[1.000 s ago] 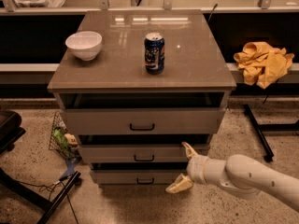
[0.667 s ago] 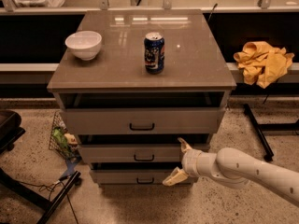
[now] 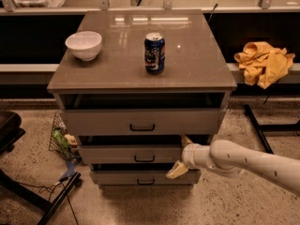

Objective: Open middle drawer

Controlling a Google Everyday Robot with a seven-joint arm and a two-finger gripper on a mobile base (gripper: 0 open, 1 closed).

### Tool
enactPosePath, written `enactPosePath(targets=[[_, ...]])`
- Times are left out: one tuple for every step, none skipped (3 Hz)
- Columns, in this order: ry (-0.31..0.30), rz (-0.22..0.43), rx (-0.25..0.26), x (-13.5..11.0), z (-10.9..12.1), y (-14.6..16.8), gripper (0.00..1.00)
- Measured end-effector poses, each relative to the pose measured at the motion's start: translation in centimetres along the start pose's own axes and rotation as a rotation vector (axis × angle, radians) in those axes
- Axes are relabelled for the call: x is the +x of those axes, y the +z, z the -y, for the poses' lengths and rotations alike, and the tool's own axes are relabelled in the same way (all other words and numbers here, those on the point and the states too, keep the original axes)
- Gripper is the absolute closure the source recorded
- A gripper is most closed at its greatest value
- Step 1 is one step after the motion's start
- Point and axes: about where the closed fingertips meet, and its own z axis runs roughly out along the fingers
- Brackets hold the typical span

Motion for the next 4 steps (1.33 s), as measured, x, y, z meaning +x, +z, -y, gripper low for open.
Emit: enactPosePath(targets=[[-0.004, -0.011, -0.002, 0.4, 0.0, 0.2, 0.0], [-0.013, -0.017, -0.001, 0.7, 0.2, 0.6, 0.0], [-0.036, -0.052, 0.0, 1.4, 0.6, 1.1, 0.0], [-0.061, -0.093, -0.007, 1.9, 0.4, 1.7, 0.16]])
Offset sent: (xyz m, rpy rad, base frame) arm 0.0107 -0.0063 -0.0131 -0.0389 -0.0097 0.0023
